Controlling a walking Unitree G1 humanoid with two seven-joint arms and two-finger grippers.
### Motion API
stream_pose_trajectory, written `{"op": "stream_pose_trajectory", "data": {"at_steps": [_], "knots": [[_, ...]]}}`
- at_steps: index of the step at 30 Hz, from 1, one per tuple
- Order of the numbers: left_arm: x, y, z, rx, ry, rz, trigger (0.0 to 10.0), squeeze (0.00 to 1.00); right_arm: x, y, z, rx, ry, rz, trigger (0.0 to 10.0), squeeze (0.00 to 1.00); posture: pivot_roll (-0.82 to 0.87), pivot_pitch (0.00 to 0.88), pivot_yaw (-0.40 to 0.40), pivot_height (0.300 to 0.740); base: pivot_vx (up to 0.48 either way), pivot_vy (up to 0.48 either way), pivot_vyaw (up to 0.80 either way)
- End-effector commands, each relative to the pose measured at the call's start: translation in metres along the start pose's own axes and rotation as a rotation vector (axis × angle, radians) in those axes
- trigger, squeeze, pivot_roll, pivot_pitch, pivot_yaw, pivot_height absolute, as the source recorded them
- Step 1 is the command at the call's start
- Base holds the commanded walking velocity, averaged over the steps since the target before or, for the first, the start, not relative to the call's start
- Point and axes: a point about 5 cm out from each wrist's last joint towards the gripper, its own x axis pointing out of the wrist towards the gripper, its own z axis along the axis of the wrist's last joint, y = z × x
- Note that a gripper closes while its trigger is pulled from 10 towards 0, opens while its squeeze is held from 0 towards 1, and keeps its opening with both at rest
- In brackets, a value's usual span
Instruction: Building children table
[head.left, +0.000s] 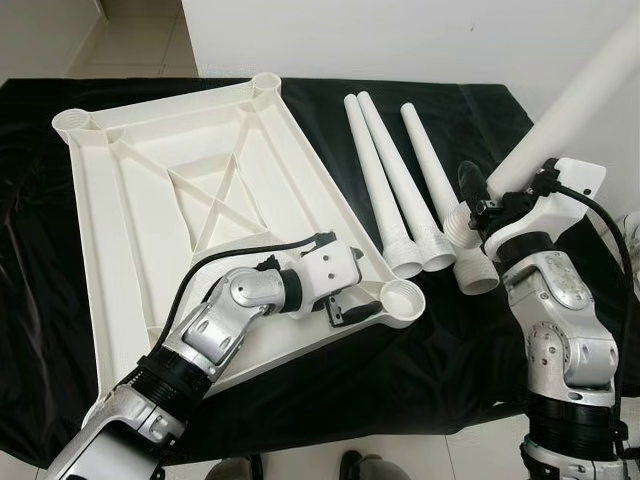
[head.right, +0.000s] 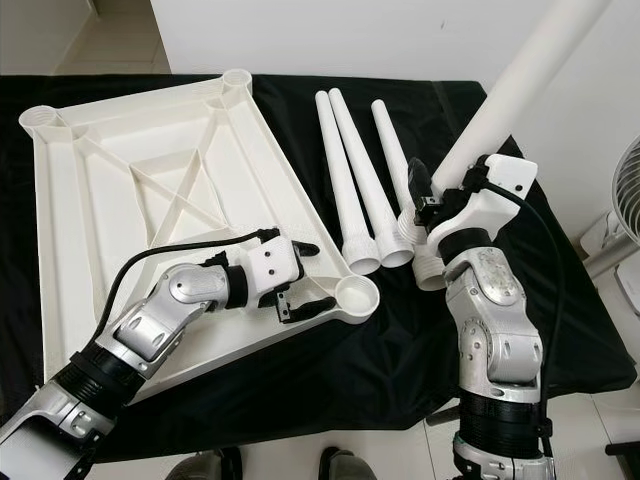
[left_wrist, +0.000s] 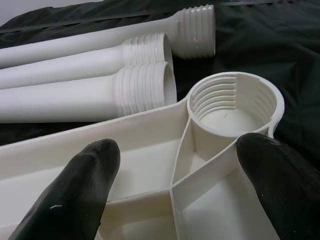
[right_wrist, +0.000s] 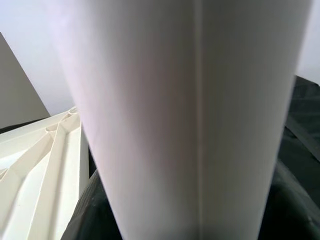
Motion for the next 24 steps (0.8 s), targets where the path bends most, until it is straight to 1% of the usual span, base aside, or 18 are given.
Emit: {"op": "stream_pose_trajectory", "data": {"at_steps": [1, 4, 6, 7, 8, 9, 10, 11, 12, 13, 15, 16, 17, 18, 19, 24], "knots": [[0.005, 0.002, -0.007, -0.022, 0.030, 0.157, 10.0, 0.00, -0.003, 0.001, 0.001, -0.012, 0.003, 0.010, 10.0, 0.00, -0.11, 0.230, -0.025, 0.740, 0.000, 0.000, 0.00], [0.005, 0.002, -0.007, -0.022, 0.026, 0.157, 10.0, 0.00, -0.004, 0.001, 0.001, -0.013, 0.006, 0.011, 10.0, 0.00, -0.11, 0.230, -0.025, 0.740, 0.000, 0.000, 0.00], [0.003, 0.002, 0.000, -0.076, -0.030, 0.166, 10.0, 0.00, -0.004, 0.003, 0.001, -0.016, 0.004, 0.023, 10.0, 0.00, -0.08, 0.214, -0.017, 0.740, 0.000, 0.000, 0.00], [0.003, 0.002, 0.000, -0.076, -0.030, 0.166, 10.0, 0.00, -0.004, 0.003, 0.001, -0.016, 0.004, 0.023, 10.0, 0.00, -0.08, 0.214, -0.017, 0.740, 0.000, 0.000, 0.00], [0.001, 0.004, 0.008, -0.167, -0.094, 0.186, 10.0, 0.00, -0.004, 0.006, 0.000, -0.019, 0.001, 0.043, 10.0, 0.00, -0.07, 0.209, -0.012, 0.740, 0.000, 0.000, 0.00], [-0.001, 0.004, 0.013, -0.230, -0.139, 0.196, 10.0, 0.00, -0.005, 0.007, 0.000, -0.020, 0.000, 0.056, 10.0, 0.00, -0.07, 0.206, -0.010, 0.740, 0.000, 0.000, 0.00], [-0.001, 0.004, 0.013, -0.230, -0.139, 0.196, 10.0, 0.00, -0.005, 0.007, 0.000, -0.020, 0.000, 0.056, 10.0, 0.00, -0.07, 0.206, -0.010, 0.740, 0.000, 0.000, 0.00], [-0.003, 0.005, 0.020, -0.281, -0.183, 0.214, 10.0, 0.00, -0.006, 0.009, -0.001, -0.023, 0.001, 0.068, 10.0, 0.00, -0.06, 0.203, -0.009, 0.740, 0.000, 0.000, 0.00], [-0.003, 0.005, 0.020, -0.281, -0.183, 0.214, 10.0, 0.00, -0.006, 0.009, -0.001, -0.023, 0.001, 0.068, 10.0, 0.00, -0.06, 0.203, -0.009, 0.740, 0.000, 0.000, 0.00], [-0.006, 0.004, 0.024, -0.315, -0.218, 0.229, 10.0, 0.00, -0.007, 0.011, -0.003, -0.024, -0.001, 0.077, 10.0, 0.00, -0.05, 0.192, -0.003, 0.740, 0.000, 0.000, 0.00], [-0.006, 0.004, 0.024, -0.315, -0.218, 0.229, 10.0, 0.00, -0.007, 0.011, -0.003, -0.024, -0.001, 0.077, 10.0, 0.00, -0.05, 0.192, -0.003, 0.740, 0.000, 0.000, 0.00], [-0.010, 0.003, 0.028, -0.282, -0.237, 0.267, 10.0, 0.00, -0.009, 0.015, -0.006, -0.027, -0.005, 0.089, 10.0, 0.00, -0.04, 0.185, -0.003, 0.740, 0.000, 0.000, 0.00], [-0.013, 0.000, 0.027, -0.309, -0.229, 0.274, 10.0, 0.00, -0.012, 0.019, -0.009, -0.021, -0.010, 0.104, 10.0, 0.00, -0.03, 0.178, -0.006, 0.740, 0.000, 0.000, 0.00], [-0.013, 0.000, 0.027, -0.309, -0.229, 0.274, 10.0, 0.00, -0.012, 0.019, -0.009, -0.021, -0.010, 0.104, 10.0, 0.00, -0.03, 0.178, -0.006, 0.740, 0.000, 0.000, 0.00], [-0.020, -0.006, 0.026, -0.305, -0.214, 0.282, 10.0, 0.00, -0.016, 0.028, -0.016, 0.009, -0.011, 0.118, 10.0, 0.00, -0.02, 0.167, -0.012, 0.740, 0.000, 0.000, 0.00], [-0.028, -0.008, 0.027, -0.289, -0.219, 0.284, 10.0, 0.00, -0.020, 0.035, -0.021, 0.040, -0.016, 0.131, 10.0, 0.00, -0.01, 0.160, -0.020, 0.740, 0.000, 0.000, 0.00]]}}
